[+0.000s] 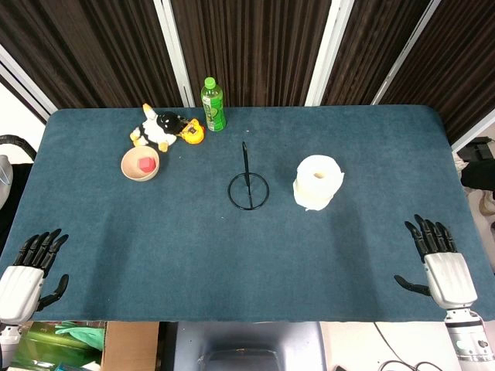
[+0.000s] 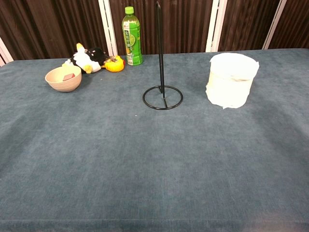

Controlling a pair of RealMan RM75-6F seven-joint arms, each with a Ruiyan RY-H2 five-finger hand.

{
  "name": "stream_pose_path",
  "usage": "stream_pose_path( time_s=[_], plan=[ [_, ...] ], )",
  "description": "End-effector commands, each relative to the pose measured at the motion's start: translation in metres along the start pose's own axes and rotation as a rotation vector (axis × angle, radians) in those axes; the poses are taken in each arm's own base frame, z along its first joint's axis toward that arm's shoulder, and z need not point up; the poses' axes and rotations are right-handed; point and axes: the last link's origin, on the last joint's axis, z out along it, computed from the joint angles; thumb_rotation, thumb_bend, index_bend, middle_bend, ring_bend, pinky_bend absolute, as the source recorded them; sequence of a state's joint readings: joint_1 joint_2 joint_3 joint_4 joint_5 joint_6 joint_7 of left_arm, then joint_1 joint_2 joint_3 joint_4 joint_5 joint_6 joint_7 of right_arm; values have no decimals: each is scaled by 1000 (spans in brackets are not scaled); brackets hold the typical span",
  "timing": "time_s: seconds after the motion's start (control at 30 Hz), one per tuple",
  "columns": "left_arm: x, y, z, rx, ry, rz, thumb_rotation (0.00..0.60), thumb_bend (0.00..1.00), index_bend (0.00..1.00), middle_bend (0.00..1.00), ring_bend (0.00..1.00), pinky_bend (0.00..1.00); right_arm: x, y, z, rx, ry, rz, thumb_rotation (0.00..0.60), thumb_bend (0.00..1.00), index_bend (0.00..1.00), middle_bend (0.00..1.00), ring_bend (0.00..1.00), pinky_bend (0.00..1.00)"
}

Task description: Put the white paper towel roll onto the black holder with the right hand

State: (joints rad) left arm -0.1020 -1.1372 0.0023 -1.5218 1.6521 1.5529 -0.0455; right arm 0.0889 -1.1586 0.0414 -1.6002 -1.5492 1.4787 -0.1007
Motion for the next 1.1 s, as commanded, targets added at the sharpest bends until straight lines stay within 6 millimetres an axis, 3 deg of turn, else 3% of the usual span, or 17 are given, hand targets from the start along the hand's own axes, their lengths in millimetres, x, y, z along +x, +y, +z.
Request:
stream_pose_path(
  time_s=[0.03,0.2,0.43,0.67,0.77,1.1],
  plan=[
    [0,0,0,6,0,0,600,475,0,13,0,78,0,0,3,6,7,6,600,61,0,0,0,0],
    [1,0,-1,11,6,-5,600,474,0,12,0,78,-3,4,26,1,-30,39,600,61,0,0,0,0],
    [-2,1,5,15,-7,-7,600,474,0,13,0,79,11,5,115,-10,-80,34,600,61,0,0,0,0],
    [-7,1,13,34,-1,5,600,471,0,14,0,80,19,-23,180,6,-146,62,600,61,0,0,0,0],
    [-10,0,16,33,-16,1,600,472,0,15,2,81,21,-34,201,-6,-210,103,600,61,0,0,0,0],
    [-12,1,18,35,-18,15,600,473,0,15,2,82,16,-71,241,5,-312,76,600,61,0,0,0,0]
  ],
)
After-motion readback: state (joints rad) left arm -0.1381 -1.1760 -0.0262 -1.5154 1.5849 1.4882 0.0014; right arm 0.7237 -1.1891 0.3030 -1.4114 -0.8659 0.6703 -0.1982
